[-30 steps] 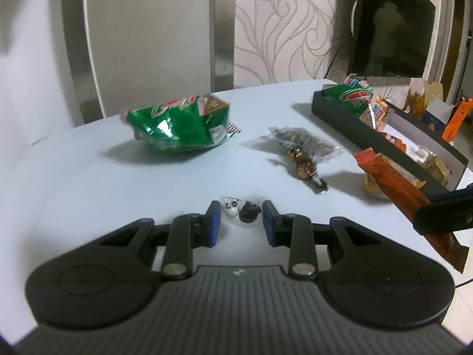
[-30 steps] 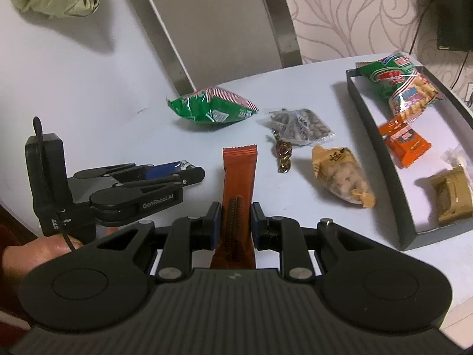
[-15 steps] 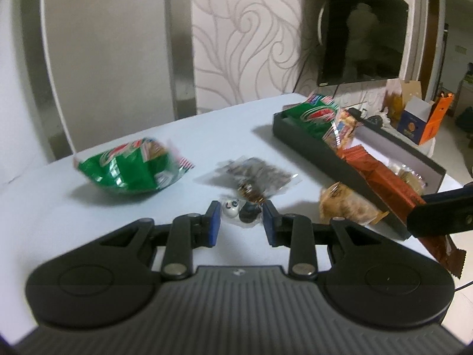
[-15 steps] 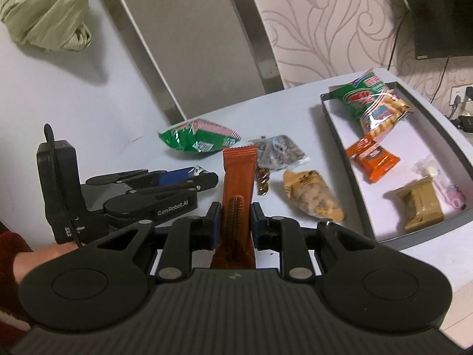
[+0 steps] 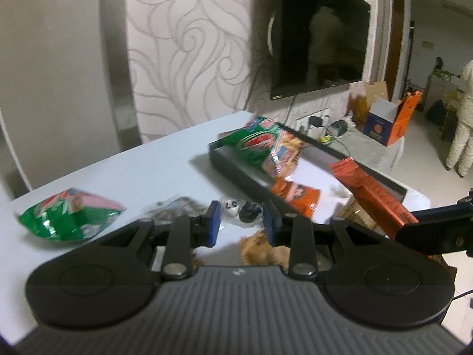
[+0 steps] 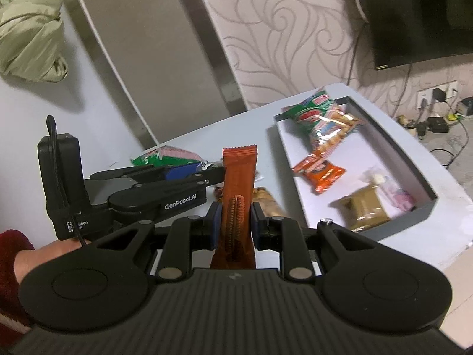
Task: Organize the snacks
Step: 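Carry the red chocolate bar toward the box with the right gripper while the left carries the panda candy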
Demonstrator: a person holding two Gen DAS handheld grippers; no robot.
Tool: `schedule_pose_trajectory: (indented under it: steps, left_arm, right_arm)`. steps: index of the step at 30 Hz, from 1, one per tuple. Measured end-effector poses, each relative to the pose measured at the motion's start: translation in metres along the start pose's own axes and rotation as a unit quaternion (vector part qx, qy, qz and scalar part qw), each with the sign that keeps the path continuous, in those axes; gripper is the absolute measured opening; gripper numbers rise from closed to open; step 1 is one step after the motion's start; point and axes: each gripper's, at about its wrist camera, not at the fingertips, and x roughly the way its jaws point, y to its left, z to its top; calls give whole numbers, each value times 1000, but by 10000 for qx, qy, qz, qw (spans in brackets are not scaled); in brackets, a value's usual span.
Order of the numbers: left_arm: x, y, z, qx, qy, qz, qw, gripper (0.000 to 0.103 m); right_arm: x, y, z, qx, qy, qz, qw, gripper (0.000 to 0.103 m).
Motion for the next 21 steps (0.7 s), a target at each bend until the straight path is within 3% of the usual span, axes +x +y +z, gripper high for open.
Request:
schedule_pose_trajectory:
  steps: [12,21]
  left_arm:
    - [24,-37,25,239,-102,-332,9991,34]
    - [53,-61,60,424,-320,-362,9979,34]
  right_arm:
    - [-28,-37,5,284,-213,-426,9985,25]
    - [-21,-71,18,358,-328,-690,9964,25]
